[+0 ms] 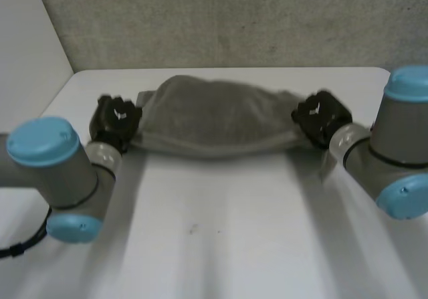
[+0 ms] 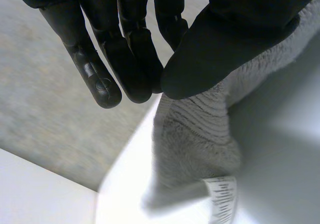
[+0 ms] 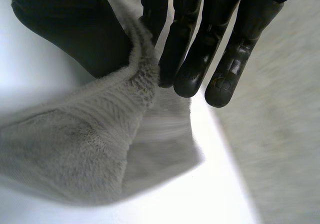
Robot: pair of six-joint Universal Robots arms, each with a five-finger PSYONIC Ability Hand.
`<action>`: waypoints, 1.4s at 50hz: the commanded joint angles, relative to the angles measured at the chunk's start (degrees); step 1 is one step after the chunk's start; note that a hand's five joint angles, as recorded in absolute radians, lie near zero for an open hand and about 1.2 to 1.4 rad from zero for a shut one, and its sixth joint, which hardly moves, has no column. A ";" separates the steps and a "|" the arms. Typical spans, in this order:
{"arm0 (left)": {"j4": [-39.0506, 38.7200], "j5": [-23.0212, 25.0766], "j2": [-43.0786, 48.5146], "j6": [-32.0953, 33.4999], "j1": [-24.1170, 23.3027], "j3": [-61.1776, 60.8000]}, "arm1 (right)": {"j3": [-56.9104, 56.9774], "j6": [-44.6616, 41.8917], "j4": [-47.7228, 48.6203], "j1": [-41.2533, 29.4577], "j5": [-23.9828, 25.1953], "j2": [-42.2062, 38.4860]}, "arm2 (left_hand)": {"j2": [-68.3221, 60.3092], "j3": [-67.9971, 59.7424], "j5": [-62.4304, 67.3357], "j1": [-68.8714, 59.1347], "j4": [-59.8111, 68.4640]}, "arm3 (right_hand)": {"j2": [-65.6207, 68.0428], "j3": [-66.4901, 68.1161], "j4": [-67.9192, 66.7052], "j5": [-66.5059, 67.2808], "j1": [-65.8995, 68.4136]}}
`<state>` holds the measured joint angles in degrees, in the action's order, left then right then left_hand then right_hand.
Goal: Fold the towel.
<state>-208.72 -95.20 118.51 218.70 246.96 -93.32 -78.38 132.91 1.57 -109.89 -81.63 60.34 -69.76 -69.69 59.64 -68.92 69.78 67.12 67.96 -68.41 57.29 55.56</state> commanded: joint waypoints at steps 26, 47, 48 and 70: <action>-2.57 0.01 -0.82 -0.38 2.04 -6.00 | -19.62 44.28 5.99 9.44 -2.75 4.79 | -10.24 -10.31 10.36 -11.08 10.22 | -35.17 -36.01 36.46 -35.34 -23.60; 12.52 -2.88 -9.59 2.16 2.21 -12.23 | -26.30 17.89 4.96 11.37 1.73 14.97 | -10.24 -10.31 10.36 -11.08 10.22 | 12.88 12.04 -11.59 12.71 24.44; 12.55 -2.89 -9.61 2.17 2.21 -12.24 | -26.30 17.83 4.93 11.37 1.74 14.99 | -10.24 -10.31 10.36 -11.08 10.22 | 12.88 12.04 -11.59 12.71 24.44; 31.10 -2.97 -19.46 2.61 1.42 -10.39 | -15.57 -9.60 -14.05 13.48 -2.39 19.64 | -10.24 -10.31 10.36 -11.08 10.22 | 12.88 12.04 -11.59 12.71 24.44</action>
<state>-173.24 -99.62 94.40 221.20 248.83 -108.49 -97.72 122.31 -21.16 -95.08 -83.52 83.78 -69.76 -69.69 59.64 -69.60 69.77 67.14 67.95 -68.22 55.70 53.75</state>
